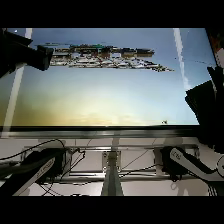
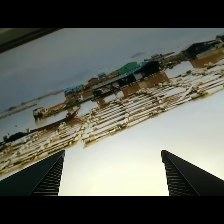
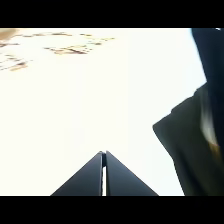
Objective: Fold the clothes and pants, and hang the long-sleeved shirts on hangers.
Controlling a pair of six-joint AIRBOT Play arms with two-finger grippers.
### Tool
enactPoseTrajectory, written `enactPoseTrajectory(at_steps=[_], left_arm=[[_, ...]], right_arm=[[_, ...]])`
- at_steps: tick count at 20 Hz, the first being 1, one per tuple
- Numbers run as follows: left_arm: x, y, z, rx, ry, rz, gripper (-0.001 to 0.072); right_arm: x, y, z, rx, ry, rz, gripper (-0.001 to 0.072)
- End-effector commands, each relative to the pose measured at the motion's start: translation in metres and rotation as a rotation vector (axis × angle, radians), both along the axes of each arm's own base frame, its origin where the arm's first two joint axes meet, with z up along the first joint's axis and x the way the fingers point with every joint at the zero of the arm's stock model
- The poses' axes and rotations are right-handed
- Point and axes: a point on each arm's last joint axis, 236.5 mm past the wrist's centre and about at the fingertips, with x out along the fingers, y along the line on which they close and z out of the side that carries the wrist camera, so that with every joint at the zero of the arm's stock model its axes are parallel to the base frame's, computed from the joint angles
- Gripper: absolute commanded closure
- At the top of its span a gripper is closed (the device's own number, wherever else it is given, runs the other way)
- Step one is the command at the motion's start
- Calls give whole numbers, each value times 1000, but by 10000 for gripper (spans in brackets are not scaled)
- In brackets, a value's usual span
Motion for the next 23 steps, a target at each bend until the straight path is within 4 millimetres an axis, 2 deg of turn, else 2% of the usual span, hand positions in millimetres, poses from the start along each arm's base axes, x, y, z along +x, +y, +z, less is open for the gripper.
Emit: enactPoseTrajectory(at_steps=[1,3,5,8,23], left_arm=[[0,0,0,0,-1,-1,3],[0,0,0,0,-1,-1,3],[0,0,0,0,-1,-1,3],[0,0,0,0,-1,-1,3],[0,0,0,0,-1,-1,3]], right_arm=[[56,76,20,44,-170,165,687],[69,107,36,46,-260,226,687],[75,130,46,52,-314,270,687],[76,148,51,60,-339,308,687],[75,149,51,56,-338,311,687]])
